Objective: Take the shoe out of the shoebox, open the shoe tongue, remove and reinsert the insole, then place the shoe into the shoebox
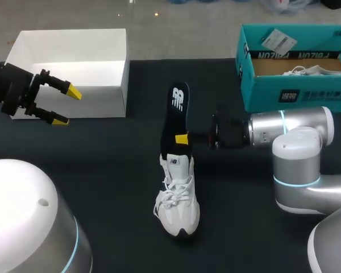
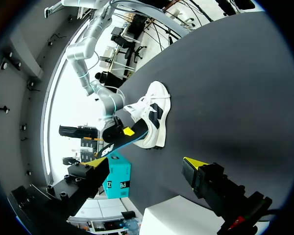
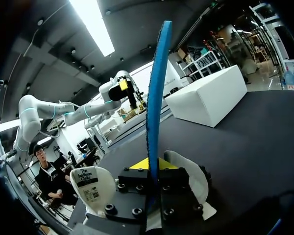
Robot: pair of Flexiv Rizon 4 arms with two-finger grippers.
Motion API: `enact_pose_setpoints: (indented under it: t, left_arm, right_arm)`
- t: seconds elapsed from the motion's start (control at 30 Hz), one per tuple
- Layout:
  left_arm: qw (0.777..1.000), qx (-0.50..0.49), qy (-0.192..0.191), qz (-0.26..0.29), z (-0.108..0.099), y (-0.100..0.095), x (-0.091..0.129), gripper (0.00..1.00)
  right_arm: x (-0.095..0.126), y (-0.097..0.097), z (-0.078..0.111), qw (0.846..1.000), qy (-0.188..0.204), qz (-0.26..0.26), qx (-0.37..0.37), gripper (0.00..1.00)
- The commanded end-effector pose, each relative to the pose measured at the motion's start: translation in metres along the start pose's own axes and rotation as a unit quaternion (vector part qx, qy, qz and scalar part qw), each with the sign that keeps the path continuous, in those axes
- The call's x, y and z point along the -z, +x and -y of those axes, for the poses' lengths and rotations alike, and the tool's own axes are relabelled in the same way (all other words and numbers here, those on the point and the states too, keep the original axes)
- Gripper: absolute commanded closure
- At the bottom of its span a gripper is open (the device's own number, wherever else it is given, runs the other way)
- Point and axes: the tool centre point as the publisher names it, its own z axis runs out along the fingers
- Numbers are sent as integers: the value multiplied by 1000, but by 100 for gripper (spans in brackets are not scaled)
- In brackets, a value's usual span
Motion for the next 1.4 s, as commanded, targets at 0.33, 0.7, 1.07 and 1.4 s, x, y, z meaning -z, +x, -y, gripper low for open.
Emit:
enact_pose_setpoints:
  t: [0.33, 0.7, 1.07, 1.4]
  left_arm:
    - [1000, 0, -1, -2, 1, 0, 0, 0]
    - [1000, 0, -1, -2, 1, 0, 0, 0]
    - [1000, 0, -1, -2, 1, 0, 0, 0]
    - [1000, 0, -1, -2, 1, 0, 0, 0]
  right_arm:
    - [2, 3, 0, 1000, -5, 8, -7, 55]
    - [5, -4, -27, 1000, 2, 18, 22, 71]
    - [10, -1, -5, 1000, 19, 23, 8, 100]
    - [12, 3, 13, 999, 41, 26, -10, 81]
